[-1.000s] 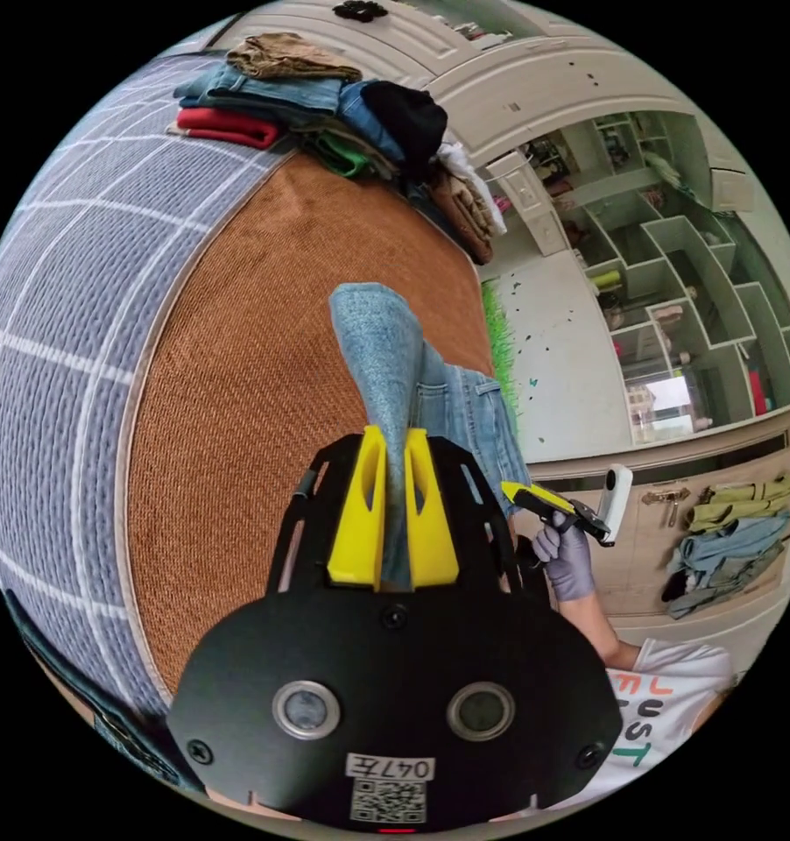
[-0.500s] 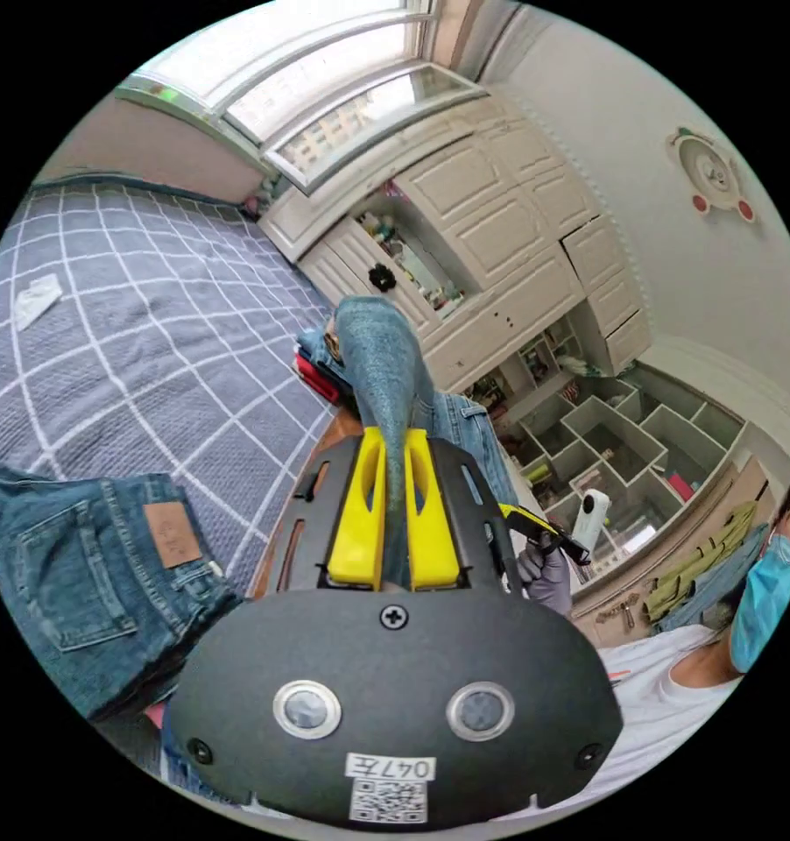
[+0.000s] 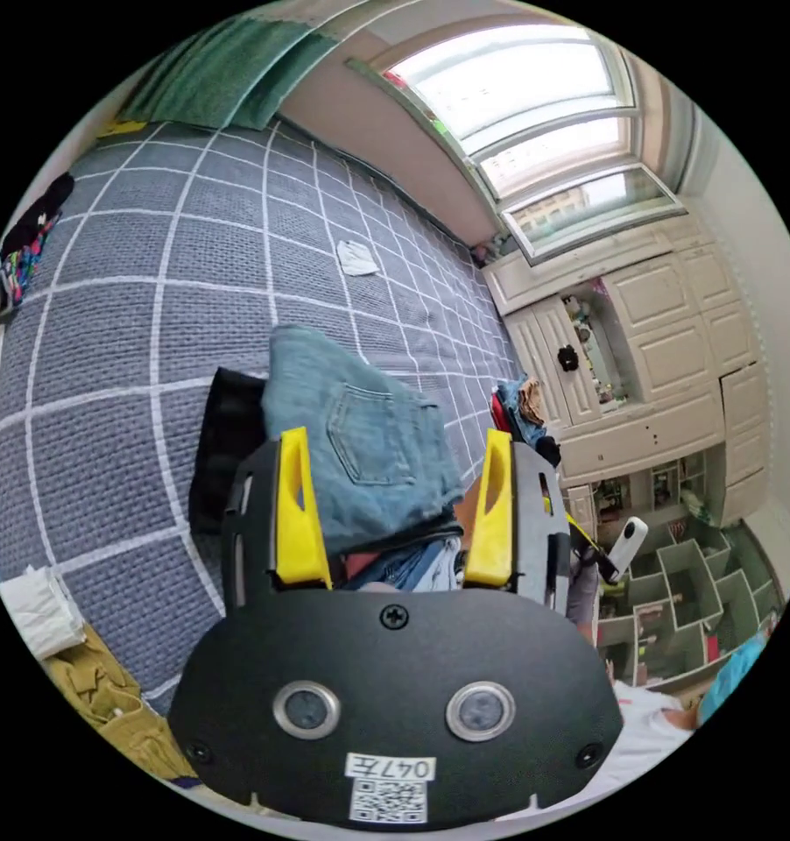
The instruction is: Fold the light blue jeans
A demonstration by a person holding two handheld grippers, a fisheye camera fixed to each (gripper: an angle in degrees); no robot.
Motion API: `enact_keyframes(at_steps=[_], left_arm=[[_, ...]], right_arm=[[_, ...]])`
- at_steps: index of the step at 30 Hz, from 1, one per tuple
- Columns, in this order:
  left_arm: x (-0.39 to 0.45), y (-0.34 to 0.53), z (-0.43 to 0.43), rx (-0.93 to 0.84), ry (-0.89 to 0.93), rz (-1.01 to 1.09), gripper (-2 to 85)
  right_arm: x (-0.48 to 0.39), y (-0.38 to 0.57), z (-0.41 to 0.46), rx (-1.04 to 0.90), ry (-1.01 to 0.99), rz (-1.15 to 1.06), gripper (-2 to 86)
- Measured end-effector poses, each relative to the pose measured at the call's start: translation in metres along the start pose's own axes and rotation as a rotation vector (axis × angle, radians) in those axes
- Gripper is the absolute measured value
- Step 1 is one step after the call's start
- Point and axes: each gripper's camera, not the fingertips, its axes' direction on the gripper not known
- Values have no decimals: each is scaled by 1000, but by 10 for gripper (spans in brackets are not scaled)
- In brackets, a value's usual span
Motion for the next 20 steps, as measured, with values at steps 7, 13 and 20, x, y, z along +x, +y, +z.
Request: enact_keyframes(at_steps=[7, 13, 20], left_arm=[[25, 113, 1, -319, 218, 215, 276], [69, 143, 17, -417, 159, 281, 273], [160, 172, -3, -463, -105, 560, 205]], right_arm=[[67, 138, -147, 154, 111, 190, 50], [71, 228, -222, 441, 8, 377, 31], [25, 248, -262, 422, 154, 322, 28]])
